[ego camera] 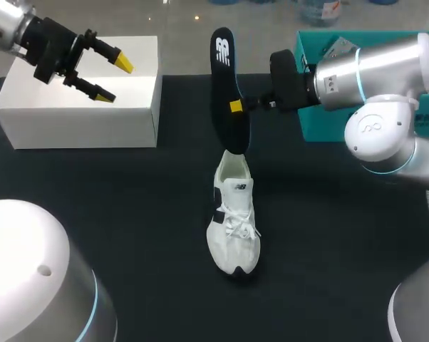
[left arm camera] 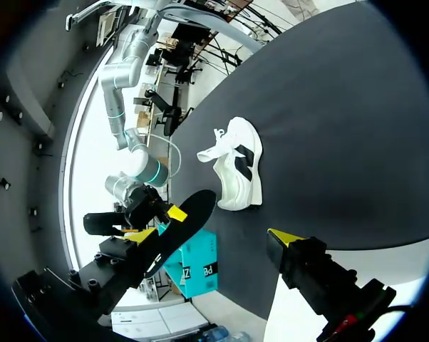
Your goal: Take the shoe out of the shoebox, open the shoe tongue, remove and reinsert the insole, then place the shoe into the shoebox
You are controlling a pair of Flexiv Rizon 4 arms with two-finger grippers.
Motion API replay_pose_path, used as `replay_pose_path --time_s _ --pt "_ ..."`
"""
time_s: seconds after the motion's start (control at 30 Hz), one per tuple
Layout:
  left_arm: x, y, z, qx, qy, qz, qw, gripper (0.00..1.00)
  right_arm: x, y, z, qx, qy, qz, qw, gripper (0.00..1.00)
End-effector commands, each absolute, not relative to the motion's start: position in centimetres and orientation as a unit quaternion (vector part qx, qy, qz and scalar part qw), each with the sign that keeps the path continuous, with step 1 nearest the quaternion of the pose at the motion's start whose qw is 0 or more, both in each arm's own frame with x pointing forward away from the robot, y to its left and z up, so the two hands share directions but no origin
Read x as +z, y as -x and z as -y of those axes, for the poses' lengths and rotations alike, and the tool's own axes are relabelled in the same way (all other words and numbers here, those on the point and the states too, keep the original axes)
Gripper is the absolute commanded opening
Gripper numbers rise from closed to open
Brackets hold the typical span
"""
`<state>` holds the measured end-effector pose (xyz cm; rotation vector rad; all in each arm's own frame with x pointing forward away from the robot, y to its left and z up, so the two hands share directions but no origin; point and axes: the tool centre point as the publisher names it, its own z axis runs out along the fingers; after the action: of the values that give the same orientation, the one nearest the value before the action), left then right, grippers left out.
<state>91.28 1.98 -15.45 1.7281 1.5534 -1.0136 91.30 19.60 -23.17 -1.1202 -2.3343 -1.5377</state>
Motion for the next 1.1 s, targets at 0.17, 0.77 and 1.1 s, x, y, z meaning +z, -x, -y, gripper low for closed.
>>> replay_pose_path --time_s 0.17,0.77,1.1 --pt "-15.4 -91.3 -2.0 -0.381 -0.652 -0.585 0.297 1.00 -26.5 -91.1 -21.7 -0.531 0.361 0.763 0.076 0.00" --pt "-15.4 -91.3 -2.0 -0.381 -0.652 -0.585 0.297 1.00 -29.1 -89.2 -22.5 -0.560 0.360 0.737 0.113 0.00" --pt "-15.4 -91.3 -2.0 -0.381 -0.652 -0.585 0.297 1.00 -29.7 -88.4 -22.6 -0.563 0.368 0.729 0.128 0.00"
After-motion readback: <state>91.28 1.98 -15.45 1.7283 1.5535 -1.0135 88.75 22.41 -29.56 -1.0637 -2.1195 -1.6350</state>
